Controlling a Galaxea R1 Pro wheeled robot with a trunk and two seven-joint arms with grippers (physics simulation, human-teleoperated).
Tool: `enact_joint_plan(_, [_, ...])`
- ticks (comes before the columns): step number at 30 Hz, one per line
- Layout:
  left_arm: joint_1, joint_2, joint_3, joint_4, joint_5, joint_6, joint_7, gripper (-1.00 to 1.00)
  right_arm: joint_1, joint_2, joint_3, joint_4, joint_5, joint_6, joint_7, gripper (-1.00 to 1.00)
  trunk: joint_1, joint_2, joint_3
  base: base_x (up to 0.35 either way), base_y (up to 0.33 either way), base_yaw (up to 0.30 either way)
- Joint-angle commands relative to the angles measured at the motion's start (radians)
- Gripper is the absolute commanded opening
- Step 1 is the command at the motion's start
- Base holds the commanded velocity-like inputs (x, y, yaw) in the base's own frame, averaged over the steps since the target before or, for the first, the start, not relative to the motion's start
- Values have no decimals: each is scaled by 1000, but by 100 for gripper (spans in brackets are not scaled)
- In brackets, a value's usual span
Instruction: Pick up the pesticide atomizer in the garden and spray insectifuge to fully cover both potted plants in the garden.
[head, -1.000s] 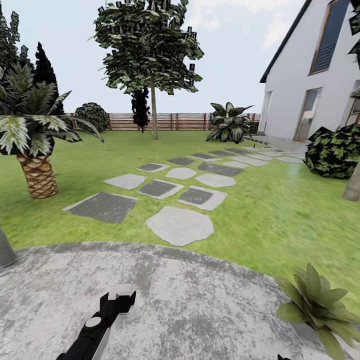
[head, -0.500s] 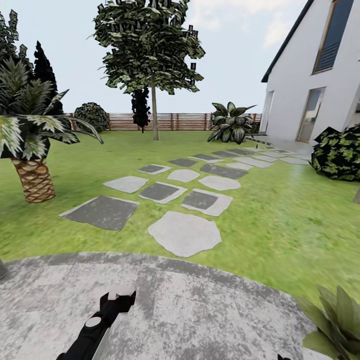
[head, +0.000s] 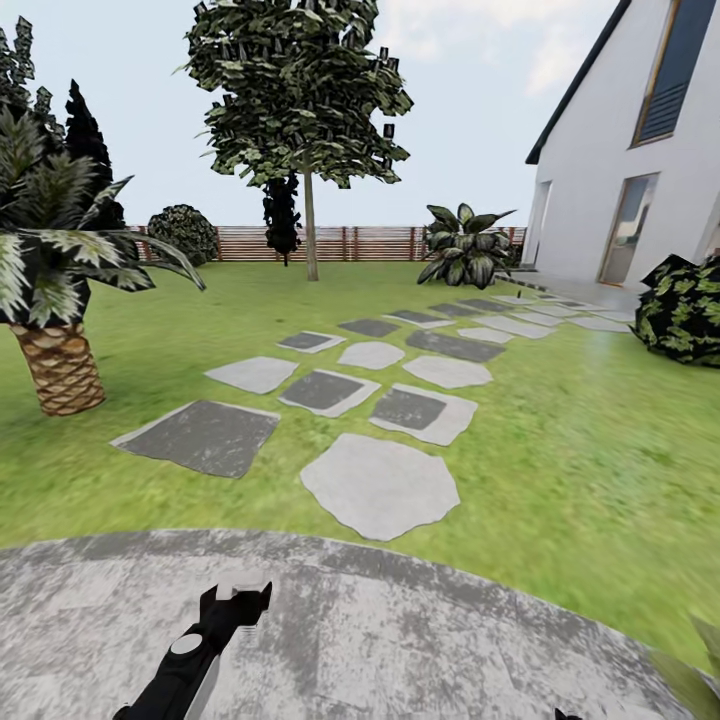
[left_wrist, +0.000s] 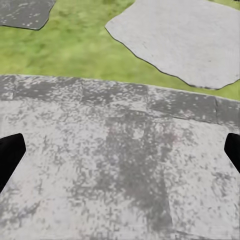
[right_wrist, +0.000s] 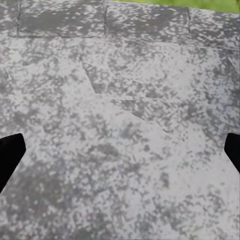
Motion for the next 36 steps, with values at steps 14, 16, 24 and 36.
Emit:
enact_joint_plan(14, [0, 0, 1, -2, 0, 6, 0, 100, 0, 0, -1, -2, 2, 6, 2, 100, 0, 0, -1, 339, 130, -162])
enact_joint_plan(16, [0, 0, 1, -2, 0, 6, 0, 100, 0, 0, -1, -2, 2, 6, 2, 100, 0, 0, -1, 339, 130, -267])
enact_joint_plan(24, [0, 0, 1, -2, 0, 6, 0, 100, 0, 0, -1, -2, 2, 6, 2, 100, 0, 0, -1, 337, 123, -269])
enact_joint_plan(36, [0, 0, 1, -2, 0, 6, 0, 100, 0, 0, -1, -2, 2, 6, 2, 100, 0, 0, -1, 319, 25, -177])
